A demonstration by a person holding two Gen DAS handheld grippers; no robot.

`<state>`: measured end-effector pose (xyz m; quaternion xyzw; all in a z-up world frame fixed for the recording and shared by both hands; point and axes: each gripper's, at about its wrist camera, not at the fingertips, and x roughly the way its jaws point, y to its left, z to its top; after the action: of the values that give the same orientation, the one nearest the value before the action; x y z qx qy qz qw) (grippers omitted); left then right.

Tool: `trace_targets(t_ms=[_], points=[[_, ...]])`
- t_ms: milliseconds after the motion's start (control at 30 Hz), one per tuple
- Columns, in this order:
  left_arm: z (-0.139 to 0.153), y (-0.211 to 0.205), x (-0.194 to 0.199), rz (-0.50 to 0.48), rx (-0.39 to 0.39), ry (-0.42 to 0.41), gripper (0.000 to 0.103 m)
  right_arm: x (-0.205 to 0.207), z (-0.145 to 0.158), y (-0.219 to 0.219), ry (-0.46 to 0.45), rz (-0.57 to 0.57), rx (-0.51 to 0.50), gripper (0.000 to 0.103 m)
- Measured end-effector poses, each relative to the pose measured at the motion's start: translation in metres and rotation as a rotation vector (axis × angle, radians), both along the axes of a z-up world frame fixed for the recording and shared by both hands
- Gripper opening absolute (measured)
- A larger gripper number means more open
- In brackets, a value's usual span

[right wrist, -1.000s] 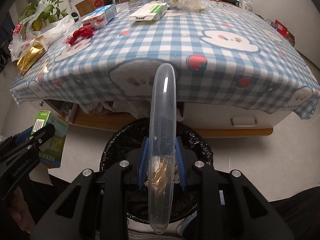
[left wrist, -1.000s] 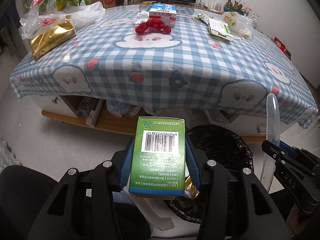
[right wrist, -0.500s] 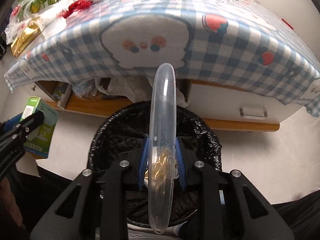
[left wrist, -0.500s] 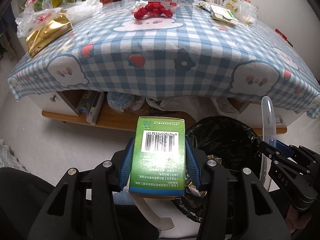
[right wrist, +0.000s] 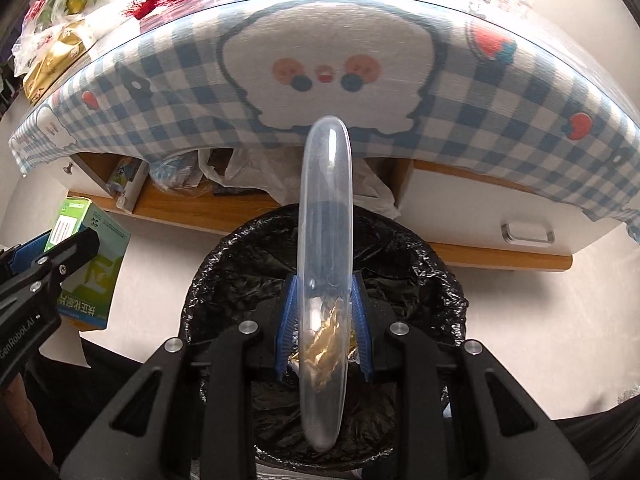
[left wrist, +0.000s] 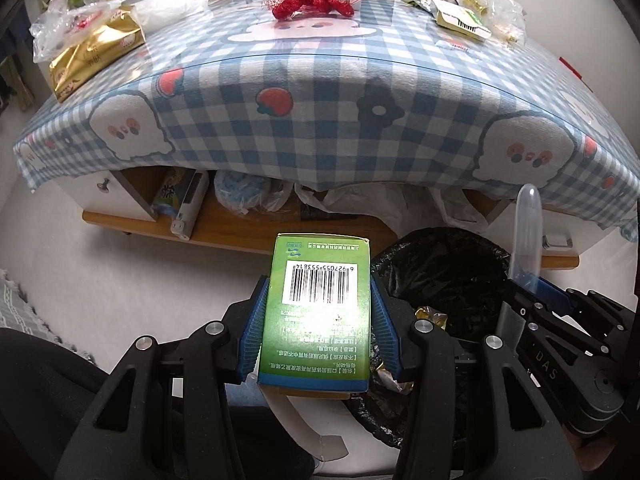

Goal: Collect trash
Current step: 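Carry the plastic tube to the bin and open the right tool, then lower the green medicine box into the bin and open the left tool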

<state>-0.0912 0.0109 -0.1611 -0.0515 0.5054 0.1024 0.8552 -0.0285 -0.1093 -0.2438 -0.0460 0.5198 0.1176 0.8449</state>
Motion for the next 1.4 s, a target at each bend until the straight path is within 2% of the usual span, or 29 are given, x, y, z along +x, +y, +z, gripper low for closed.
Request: trace_targets(t_ms=[167,400,533,833,1400], points=[[-0.002,-0.002,0.000,0.002,-0.007,0.008,0.047,0.000,0.001,-0.003,0.002,-0.009,0.010,0.044],[-0.004,-0.010,0.002,0.004,-0.019,0.012,0.047,-0.002,0.007,-0.024,-0.021,-0.045,0.016,0.082],[-0.005,-0.022,0.006,-0.008,-0.024,0.010,0.047,-0.002,0.010,-0.041,-0.031,-0.076,-0.008,0.091],[-0.010,-0.060,0.019,-0.071,-0.023,0.009,0.047,-0.001,0.026,-0.088,-0.047,-0.148,-0.013,0.094],[-0.029,-0.124,0.037,-0.191,-0.067,0.051,0.048,-0.001,0.035,-0.142,-0.051,-0.259,-0.014,0.094]])
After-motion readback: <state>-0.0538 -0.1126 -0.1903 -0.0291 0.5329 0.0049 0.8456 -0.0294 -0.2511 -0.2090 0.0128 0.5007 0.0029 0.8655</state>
